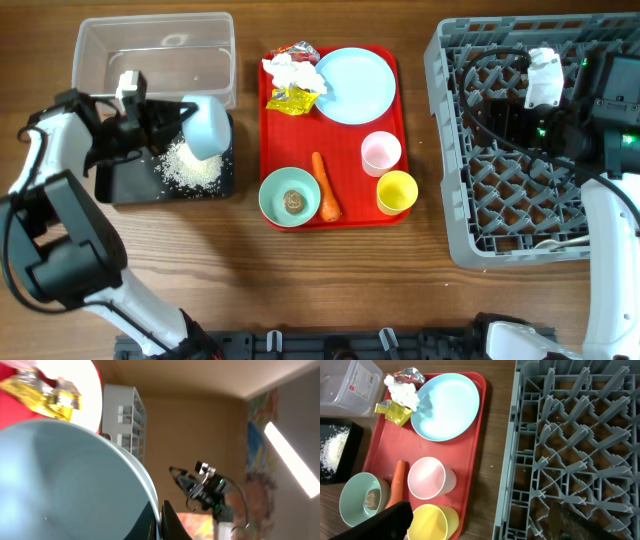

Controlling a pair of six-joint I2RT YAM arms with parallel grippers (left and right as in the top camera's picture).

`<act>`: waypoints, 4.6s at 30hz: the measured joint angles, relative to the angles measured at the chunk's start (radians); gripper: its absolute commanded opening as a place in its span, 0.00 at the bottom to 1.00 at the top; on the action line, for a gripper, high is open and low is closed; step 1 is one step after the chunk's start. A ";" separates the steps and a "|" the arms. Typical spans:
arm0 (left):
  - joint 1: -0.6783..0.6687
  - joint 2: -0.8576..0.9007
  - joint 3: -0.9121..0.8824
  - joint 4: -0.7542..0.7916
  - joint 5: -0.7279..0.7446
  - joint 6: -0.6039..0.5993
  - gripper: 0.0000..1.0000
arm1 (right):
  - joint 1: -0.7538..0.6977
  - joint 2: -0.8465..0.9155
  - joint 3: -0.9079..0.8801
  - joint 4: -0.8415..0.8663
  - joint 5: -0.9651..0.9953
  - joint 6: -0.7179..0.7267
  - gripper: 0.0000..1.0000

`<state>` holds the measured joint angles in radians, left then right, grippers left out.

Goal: Sort waste into correct bins and load items into the dishwasher rack
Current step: 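Return the empty bowl to the red tray with the left gripper, then grasp the green bowl with food using the left gripper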

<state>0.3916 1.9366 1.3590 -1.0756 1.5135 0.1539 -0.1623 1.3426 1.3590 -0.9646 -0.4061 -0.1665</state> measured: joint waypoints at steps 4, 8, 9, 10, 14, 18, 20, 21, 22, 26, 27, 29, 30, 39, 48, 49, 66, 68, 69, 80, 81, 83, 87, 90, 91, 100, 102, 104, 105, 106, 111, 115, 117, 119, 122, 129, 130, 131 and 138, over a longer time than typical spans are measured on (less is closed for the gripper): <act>-0.099 -0.161 0.038 0.022 -0.121 0.008 0.04 | 0.000 0.000 0.000 0.001 0.000 0.000 0.89; -0.282 -0.338 0.092 0.173 -0.430 -0.066 0.04 | 0.000 0.000 0.000 0.008 0.000 0.000 0.90; -0.354 -0.367 0.097 0.207 -0.546 -0.089 0.04 | 0.000 0.000 0.000 0.009 0.000 0.000 0.89; -0.440 -0.382 0.097 0.238 -0.687 -0.111 0.04 | 0.000 0.000 0.000 0.008 0.000 0.000 0.89; -0.711 -0.351 0.098 0.274 -1.106 -0.143 0.04 | 0.000 0.000 0.000 0.008 0.004 0.000 0.89; -0.854 -0.241 0.098 0.277 -1.442 -0.176 0.04 | 0.000 0.000 0.000 0.008 0.004 0.000 0.89; -0.877 -0.157 0.098 0.277 -1.537 -0.198 0.04 | 0.000 0.000 0.000 0.008 0.004 0.000 0.90; -0.878 -0.120 0.098 0.278 -1.563 -0.207 0.04 | 0.000 0.000 0.000 0.008 0.004 0.000 0.89; -0.878 -0.091 0.098 0.278 -1.580 -0.216 0.04 | 0.000 0.000 0.000 0.008 0.004 0.000 0.89; -0.878 0.001 0.098 0.303 -1.622 -0.243 0.04 | 0.000 0.000 0.000 0.008 0.004 0.000 0.90; -0.879 0.014 0.098 0.311 -1.623 -0.246 0.04 | 0.000 0.000 0.000 0.008 0.004 0.000 0.90; -0.882 0.022 0.098 0.329 -1.626 -0.247 0.04 | 0.000 0.000 0.000 0.008 0.004 0.000 0.90; -0.885 0.023 0.098 0.340 -1.629 -0.249 0.04 | 0.000 0.000 0.000 0.008 0.004 0.000 0.89; -0.901 0.027 0.098 0.405 -1.630 -0.250 0.04 | 0.000 0.000 0.000 0.008 0.004 0.000 0.90; -0.912 0.088 0.098 0.430 -1.624 -0.250 0.04 | 0.000 0.000 0.000 0.008 0.004 0.000 0.90; -0.919 0.090 0.098 0.432 -1.621 -0.250 0.04 | 0.000 0.000 0.000 0.008 0.004 0.000 0.90; -0.935 0.095 0.204 0.165 -1.621 -0.265 0.78 | 0.000 0.000 0.000 0.008 0.004 0.000 0.90; -0.935 0.084 0.305 0.097 -1.621 -0.265 0.76 | 0.000 0.000 0.000 0.007 0.004 0.000 0.90; -0.935 0.069 0.335 0.076 -1.621 -0.265 0.76 | 0.000 0.000 0.000 0.008 0.004 0.000 0.90; -0.939 -0.035 0.369 -0.218 -1.508 -0.329 0.61 | 0.000 0.000 0.000 0.007 0.004 0.000 0.90; -0.944 -0.035 0.359 -0.234 -1.495 -0.345 0.61 | 0.000 0.000 0.000 0.007 0.004 0.000 0.90; -0.972 -0.035 0.326 -0.262 -1.469 -0.366 0.62 | 0.000 0.000 0.000 0.007 0.004 0.000 0.90; -1.080 -0.035 0.229 -0.208 -1.446 -0.387 0.56 | 0.000 0.000 0.000 0.008 0.004 0.000 0.90; -1.140 -0.035 0.145 -0.166 -1.453 -0.418 0.53 | 0.000 0.000 0.000 0.008 0.004 0.000 0.90; -1.152 -0.035 0.104 -0.161 -1.465 -0.431 0.53 | 0.000 0.000 0.000 0.008 0.004 0.000 0.90; -1.150 -0.035 -0.018 -0.048 -1.548 -0.470 0.34 | 0.000 0.022 0.000 0.008 0.004 0.005 0.90; -1.150 -0.035 -0.040 -0.009 -1.554 -0.468 0.27 | 0.000 0.035 0.000 0.007 0.004 0.005 0.90; -1.150 -0.035 -0.070 0.035 -1.555 -0.470 0.15 | 0.000 0.037 0.000 0.007 0.004 0.005 0.90; -1.150 -0.035 -0.089 0.060 -1.557 -0.471 0.09 | 0.000 0.037 0.000 0.007 0.004 0.005 0.90; -1.150 -0.035 -0.101 0.072 -1.564 -0.473 0.04 | 0.000 0.037 0.000 0.007 0.004 0.005 0.90; -1.149 -0.037 -0.106 0.117 -1.592 -0.463 0.04 | 0.000 0.037 0.000 0.007 0.004 0.005 0.90; -1.149 -0.037 -0.089 0.053 -1.592 -0.463 0.04 | 0.000 0.037 0.000 0.007 0.004 0.005 0.90; -1.149 -0.037 -0.056 -0.019 -1.590 -0.465 0.04 | 0.000 0.037 0.000 0.007 0.004 0.005 0.90; -1.149 -0.043 0.004 -0.085 -1.587 -0.467 0.04 | 0.000 0.037 0.000 0.007 0.004 0.005 0.90; -1.147 -0.119 0.079 -0.102 -1.583 -0.468 0.04 | 0.000 0.037 0.000 0.007 0.004 0.005 0.90; -0.921 -0.400 0.121 -0.112 -1.514 -0.487 0.04 | 0.000 0.037 0.000 0.008 0.004 0.005 0.90; -0.847 -0.418 0.121 -0.115 -1.503 -0.488 0.04 | 0.000 0.037 0.000 0.008 0.004 0.005 0.90; -0.801 -0.424 0.121 -0.118 -1.497 -0.488 0.04 | 0.000 0.037 0.000 0.007 0.004 0.005 0.90; -0.488 -0.402 0.121 -0.121 -1.337 -0.385 0.04 | 0.000 0.037 0.000 0.008 0.004 0.005 0.90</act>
<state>-0.0967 1.5345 1.4796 -1.1961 0.1768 -0.2310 -0.1623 1.3796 1.3590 -0.9569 -0.4023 -0.1616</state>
